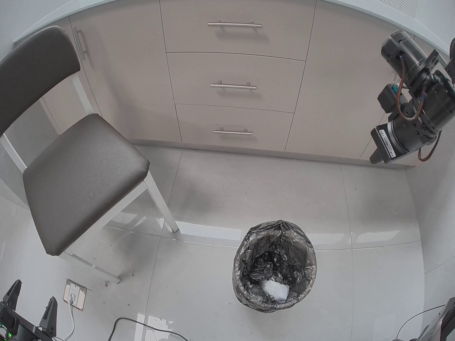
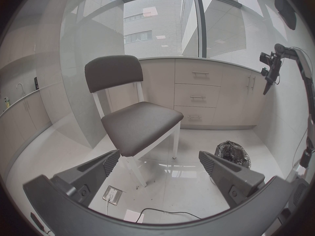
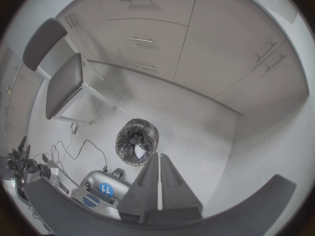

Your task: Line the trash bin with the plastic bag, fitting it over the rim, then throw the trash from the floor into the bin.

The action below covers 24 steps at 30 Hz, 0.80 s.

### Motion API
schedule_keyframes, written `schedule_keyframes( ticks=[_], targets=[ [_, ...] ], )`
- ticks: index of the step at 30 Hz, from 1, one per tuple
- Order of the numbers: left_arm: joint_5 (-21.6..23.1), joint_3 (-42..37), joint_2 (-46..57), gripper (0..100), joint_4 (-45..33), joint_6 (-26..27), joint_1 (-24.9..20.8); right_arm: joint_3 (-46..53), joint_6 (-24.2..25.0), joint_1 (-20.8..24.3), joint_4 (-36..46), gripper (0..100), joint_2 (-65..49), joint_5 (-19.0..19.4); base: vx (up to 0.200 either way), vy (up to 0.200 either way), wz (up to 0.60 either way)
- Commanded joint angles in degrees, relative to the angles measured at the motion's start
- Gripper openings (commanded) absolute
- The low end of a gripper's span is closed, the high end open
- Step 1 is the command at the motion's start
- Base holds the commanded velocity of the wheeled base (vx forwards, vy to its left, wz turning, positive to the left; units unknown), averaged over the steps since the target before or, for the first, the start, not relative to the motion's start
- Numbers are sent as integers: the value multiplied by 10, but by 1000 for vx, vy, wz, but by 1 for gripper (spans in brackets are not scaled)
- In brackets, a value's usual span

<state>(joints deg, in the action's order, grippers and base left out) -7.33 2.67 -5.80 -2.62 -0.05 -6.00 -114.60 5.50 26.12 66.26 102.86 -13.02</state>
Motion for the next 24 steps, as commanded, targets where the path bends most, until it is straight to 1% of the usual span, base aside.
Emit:
schedule_keyframes(
  ticks=[1, 3, 6, 9, 12, 13, 14, 15, 17, 23, 24],
  targets=[
    [5, -6, 4, 100, 5, 9, 33, 0, 0, 2, 8, 0, -40, 2, 0, 0, 0],
    [6, -6, 7, 100, 10, 22, 48, 0, 0, 1, 11, 0, -45, 2, 0, 0, 0],
    [-1, -6, 19, 100, 10, 27, 83, 0, 0, 0, 18, 0, -56, 1, 0, 0, 0],
    [-15, -6, 15, 100, 8, 29, 87, 0, 0, 1, 22, 0, -66, 2, 0, 0, 0],
    [6, -5, 12, 100, 6, 28, 91, 0, -4, 1, 21, 0, -76, 2, 0, 0, 0],
    [24, -5, 12, 100, 5, 22, 91, 0, -6, 0, 22, 0, -81, 2, 0, 0, 0],
    [24, -5, 12, 100, 5, 22, 91, 0, -6, 0, 22, 0, -81, 2, 0, 0, 0],
    [57, -1, 13, 100, 2, 12, 90, 0, -8, 0, 22, 0, -92, 2, 0, 0, 0],
    [74, -1, 18, 100, 3, -3, 84, 0, -11, 0, 24, 0, -104, 0, 0, 0, 0],
    [71, -3, 18, 100, 7, -20, 83, 0, -18, -1, 43, 0, -140, -1, 0, 0, 0],
    [70, -4, 18, 100, 7, -20, 83, 0, -29, 0, 54, 0, -152, 1, 0, 0, 0]
  ],
)
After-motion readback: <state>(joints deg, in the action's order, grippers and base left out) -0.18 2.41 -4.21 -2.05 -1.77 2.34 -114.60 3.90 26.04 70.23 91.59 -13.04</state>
